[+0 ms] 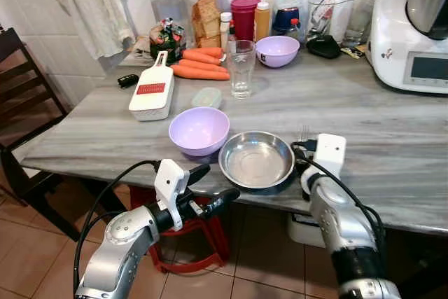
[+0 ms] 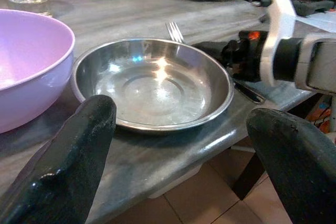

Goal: Setting the table

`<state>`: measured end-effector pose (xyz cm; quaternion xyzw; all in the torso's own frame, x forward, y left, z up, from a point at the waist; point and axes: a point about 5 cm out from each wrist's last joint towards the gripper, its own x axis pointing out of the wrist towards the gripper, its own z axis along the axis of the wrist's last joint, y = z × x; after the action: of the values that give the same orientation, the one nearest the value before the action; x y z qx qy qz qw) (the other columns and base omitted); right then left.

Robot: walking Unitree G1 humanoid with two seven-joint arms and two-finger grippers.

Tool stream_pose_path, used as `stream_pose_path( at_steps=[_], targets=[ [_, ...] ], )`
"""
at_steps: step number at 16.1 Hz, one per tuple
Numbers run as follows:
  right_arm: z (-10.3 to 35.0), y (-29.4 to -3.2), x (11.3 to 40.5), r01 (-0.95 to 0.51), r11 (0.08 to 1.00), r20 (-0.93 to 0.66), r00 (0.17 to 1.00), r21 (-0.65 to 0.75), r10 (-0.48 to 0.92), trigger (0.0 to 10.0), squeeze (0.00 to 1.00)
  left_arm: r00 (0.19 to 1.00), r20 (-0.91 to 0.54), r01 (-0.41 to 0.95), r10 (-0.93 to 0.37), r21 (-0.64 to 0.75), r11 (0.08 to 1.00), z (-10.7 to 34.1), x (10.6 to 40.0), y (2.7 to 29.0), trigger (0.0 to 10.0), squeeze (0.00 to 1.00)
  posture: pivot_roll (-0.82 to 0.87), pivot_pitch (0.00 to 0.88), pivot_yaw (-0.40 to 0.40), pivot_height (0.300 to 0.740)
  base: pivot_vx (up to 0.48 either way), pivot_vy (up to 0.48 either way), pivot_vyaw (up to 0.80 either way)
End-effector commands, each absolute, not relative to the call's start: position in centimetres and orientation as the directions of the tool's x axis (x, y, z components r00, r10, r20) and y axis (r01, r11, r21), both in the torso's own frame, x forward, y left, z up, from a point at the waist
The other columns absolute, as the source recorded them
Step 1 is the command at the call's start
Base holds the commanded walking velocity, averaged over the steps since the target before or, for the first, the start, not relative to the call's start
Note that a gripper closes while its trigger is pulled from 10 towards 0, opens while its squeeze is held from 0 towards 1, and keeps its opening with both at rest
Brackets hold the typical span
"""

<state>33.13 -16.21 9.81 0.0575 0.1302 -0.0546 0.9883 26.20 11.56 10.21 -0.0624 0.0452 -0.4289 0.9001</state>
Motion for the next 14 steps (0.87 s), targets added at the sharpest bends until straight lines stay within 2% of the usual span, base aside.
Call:
stream_pose_path(
  at_steps=[1, 4, 8, 14],
  targets=[
    [11.5, -16.2, 33.1, 0.09, 0.99, -0.178, 0.981, 0.107, -0.07, 10.0, 1.0, 0.627, -0.034, 0.768, -0.779, -0.142, 0.624, 10.2, 26.2, 11.9, 10.0, 0.0, -0.14, 0.019, 0.101, 0.74, 0.0, 0.0, 0.0],
    [13.0, -16.8, 32.5, 0.093, 0.992, -0.076, 0.993, 0.089, -0.087, 10.0, 1.0, 0.64, -0.026, 0.758, -0.768, -0.136, 0.637, 10.4, 26.4, 12.0, 10.0, 0.0, -0.14, 0.022, 0.107, 0.74, 0.0, 0.0, 0.0],
    [15.1, -18.4, 30.4, 0.146, 0.988, 0.057, 0.987, 0.05, -0.149, 10.0, 1.0, 0.793, 0.023, 0.609, -0.609, -0.078, 0.789, 11.1, 28.0, 13.3, 10.0, 0.0, -0.14, 0.015, 0.108, 0.74, 0.0, 0.0, 0.0],
    [14.7, -19.0, 28.9, 0.148, 0.987, 0.06, 0.987, 0.069, -0.152, 10.0, 1.0, 0.901, 0.078, 0.432, -0.427, -0.062, 0.9, 11.7, 29.4, 14.0, 10.0, 0.0, -0.14, 0.0, 0.11, 0.74, 0.0, 0.0, 0.0]
  ],
)
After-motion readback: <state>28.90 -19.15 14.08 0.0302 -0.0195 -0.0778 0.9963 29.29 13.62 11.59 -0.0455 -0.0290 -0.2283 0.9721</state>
